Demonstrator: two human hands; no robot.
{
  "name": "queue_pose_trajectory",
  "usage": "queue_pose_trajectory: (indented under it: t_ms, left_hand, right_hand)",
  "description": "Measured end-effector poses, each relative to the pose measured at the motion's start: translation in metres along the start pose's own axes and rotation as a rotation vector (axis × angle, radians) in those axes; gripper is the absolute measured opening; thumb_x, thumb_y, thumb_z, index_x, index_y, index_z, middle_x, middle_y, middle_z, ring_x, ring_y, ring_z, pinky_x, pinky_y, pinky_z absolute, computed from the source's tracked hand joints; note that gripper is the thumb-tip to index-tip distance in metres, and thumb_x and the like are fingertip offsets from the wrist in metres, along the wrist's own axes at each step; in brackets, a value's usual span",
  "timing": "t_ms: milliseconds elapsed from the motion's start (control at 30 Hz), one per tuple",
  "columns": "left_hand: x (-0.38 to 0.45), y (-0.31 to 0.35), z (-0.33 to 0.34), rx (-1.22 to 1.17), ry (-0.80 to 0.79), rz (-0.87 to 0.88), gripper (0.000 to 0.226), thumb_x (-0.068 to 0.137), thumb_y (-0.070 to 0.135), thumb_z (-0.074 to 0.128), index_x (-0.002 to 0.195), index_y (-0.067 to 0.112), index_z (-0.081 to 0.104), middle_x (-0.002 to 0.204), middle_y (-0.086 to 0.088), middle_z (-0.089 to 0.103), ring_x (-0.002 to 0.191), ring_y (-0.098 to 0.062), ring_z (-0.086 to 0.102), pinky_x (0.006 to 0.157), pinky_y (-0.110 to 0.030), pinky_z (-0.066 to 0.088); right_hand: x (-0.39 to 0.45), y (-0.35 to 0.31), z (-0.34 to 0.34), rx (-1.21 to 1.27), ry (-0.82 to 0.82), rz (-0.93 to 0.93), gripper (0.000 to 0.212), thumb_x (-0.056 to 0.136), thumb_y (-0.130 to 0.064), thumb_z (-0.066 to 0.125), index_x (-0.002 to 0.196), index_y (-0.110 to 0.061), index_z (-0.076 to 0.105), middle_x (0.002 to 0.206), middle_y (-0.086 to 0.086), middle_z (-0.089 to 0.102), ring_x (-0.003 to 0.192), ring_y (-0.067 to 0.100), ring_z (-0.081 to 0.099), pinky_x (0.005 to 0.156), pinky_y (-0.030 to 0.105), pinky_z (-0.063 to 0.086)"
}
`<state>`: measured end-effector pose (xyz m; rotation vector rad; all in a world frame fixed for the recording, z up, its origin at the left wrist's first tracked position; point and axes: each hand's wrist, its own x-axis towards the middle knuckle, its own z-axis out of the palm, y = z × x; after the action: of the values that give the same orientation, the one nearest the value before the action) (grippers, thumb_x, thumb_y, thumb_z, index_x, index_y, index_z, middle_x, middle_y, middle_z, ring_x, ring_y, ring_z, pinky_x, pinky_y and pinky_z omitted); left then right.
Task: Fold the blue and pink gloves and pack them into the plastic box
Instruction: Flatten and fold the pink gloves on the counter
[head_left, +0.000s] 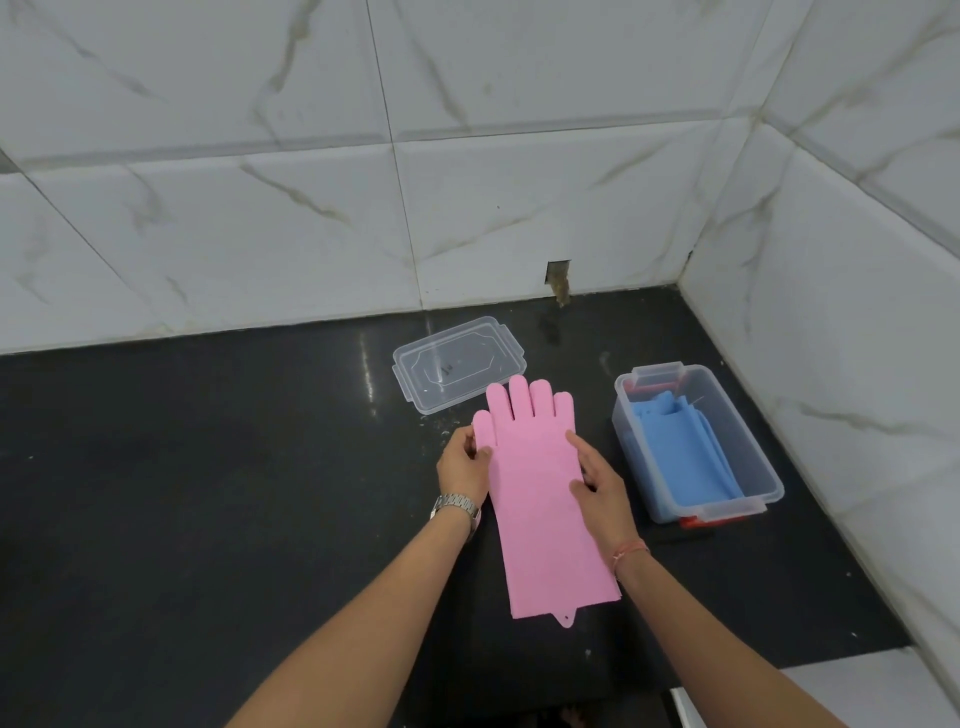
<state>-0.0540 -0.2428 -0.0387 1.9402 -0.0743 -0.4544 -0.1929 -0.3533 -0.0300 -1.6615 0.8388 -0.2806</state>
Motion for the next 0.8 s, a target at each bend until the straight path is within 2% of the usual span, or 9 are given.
queue_pose_trajectory:
  t_ms: [133, 267, 400, 500, 567, 633, 700, 733, 800]
  left_hand:
    - [0.007, 0.001, -0.003, 0.117, 0.001, -0.015, 0.019, 0.091, 0.011, 0.058, 0.109, 0.010, 0.062, 0.105, -0.005, 0.064, 0.094, -0.022, 0.059, 0.086, -0.035, 0.049]
    - [0.011, 0.002, -0.003, 0.264, -0.003, 0.011, 0.016, 0.091, 0.018, 0.060, 0.106, 0.013, 0.063, 0.104, -0.004, 0.066, 0.085, -0.018, 0.056, 0.075, -0.029, 0.043]
    - [0.009, 0.002, -0.006, 0.282, 0.020, 0.073, 0.013, 0.088, 0.018, 0.064, 0.099, 0.013, 0.060, 0.100, -0.004, 0.064, 0.089, -0.021, 0.061, 0.073, -0.030, 0.043]
    - [0.003, 0.000, -0.010, 0.275, 0.044, 0.126, 0.031, 0.087, 0.019, 0.066, 0.115, 0.014, 0.054, 0.112, -0.003, 0.057, 0.097, -0.021, 0.059, 0.080, -0.033, 0.049]
    - [-0.003, -0.004, -0.015, 0.357, 0.043, 0.239, 0.037, 0.088, 0.020, 0.065, 0.122, 0.015, 0.052, 0.123, -0.002, 0.050, 0.106, -0.019, 0.053, 0.085, -0.032, 0.049]
    - [-0.009, -0.008, -0.022, 0.484, -0.010, 0.439, 0.030, 0.090, 0.018, 0.061, 0.119, 0.017, 0.057, 0.123, 0.000, 0.050, 0.106, -0.018, 0.049, 0.083, -0.027, 0.046]
    - [-0.017, -0.016, -0.031, 0.598, -0.134, 0.660, 0.023, 0.090, 0.013, 0.058, 0.112, 0.019, 0.063, 0.118, 0.002, 0.055, 0.101, -0.017, 0.049, 0.083, -0.029, 0.047]
    - [-0.021, -0.020, -0.036, 0.641, -0.208, 0.747, 0.022, 0.091, 0.011, 0.056, 0.109, 0.020, 0.065, 0.115, 0.003, 0.057, 0.099, -0.017, 0.049, 0.083, -0.031, 0.047]
    - [-0.027, -0.029, -0.044, 0.722, -0.343, 0.867, 0.022, 0.091, 0.010, 0.054, 0.106, 0.020, 0.066, 0.114, 0.003, 0.060, 0.100, -0.018, 0.052, 0.084, -0.035, 0.047]
  right_hand:
    - [0.004, -0.002, 0.002, -0.047, 0.013, 0.033, 0.054, 0.096, -0.004, 0.050, 0.135, -0.040, 0.048, 0.138, -0.017, 0.048, 0.120, 0.006, 0.046, 0.107, 0.041, 0.038]
    - [0.000, -0.002, 0.004, -0.077, 0.055, 0.033, 0.049, 0.096, -0.007, 0.051, 0.132, -0.040, 0.049, 0.135, -0.014, 0.051, 0.123, 0.013, 0.049, 0.105, 0.040, 0.040]
    - [-0.005, -0.009, 0.009, -0.128, 0.113, 0.032, 0.051, 0.093, -0.007, 0.056, 0.136, -0.032, 0.045, 0.133, -0.008, 0.054, 0.115, 0.013, 0.054, 0.103, 0.046, 0.043]
    - [-0.012, -0.009, 0.006, -0.212, 0.115, 0.120, 0.061, 0.088, -0.008, 0.063, 0.142, -0.024, 0.038, 0.140, 0.001, 0.049, 0.126, 0.023, 0.051, 0.103, 0.046, 0.043]
    - [-0.021, -0.005, 0.001, -0.251, 0.101, 0.157, 0.064, 0.087, -0.011, 0.065, 0.142, -0.023, 0.035, 0.139, 0.002, 0.048, 0.124, 0.024, 0.051, 0.101, 0.043, 0.045]
    - [-0.034, 0.001, -0.005, -0.282, 0.074, 0.157, 0.063, 0.088, -0.014, 0.065, 0.141, -0.025, 0.033, 0.130, 0.001, 0.051, 0.112, 0.020, 0.057, 0.090, 0.035, 0.051]
    - [-0.048, 0.009, -0.011, -0.325, 0.031, 0.140, 0.061, 0.088, -0.018, 0.065, 0.139, -0.025, 0.032, 0.112, -0.004, 0.056, 0.094, 0.013, 0.061, 0.073, 0.020, 0.051]
    - [-0.055, 0.013, -0.014, -0.342, 0.011, 0.139, 0.061, 0.087, -0.019, 0.065, 0.138, -0.025, 0.031, 0.104, -0.005, 0.057, 0.087, 0.010, 0.062, 0.068, 0.017, 0.050]
    - [-0.065, 0.021, -0.020, -0.375, -0.020, 0.156, 0.058, 0.087, -0.020, 0.065, 0.134, -0.025, 0.031, 0.091, -0.004, 0.061, 0.079, 0.010, 0.064, 0.067, 0.020, 0.051]
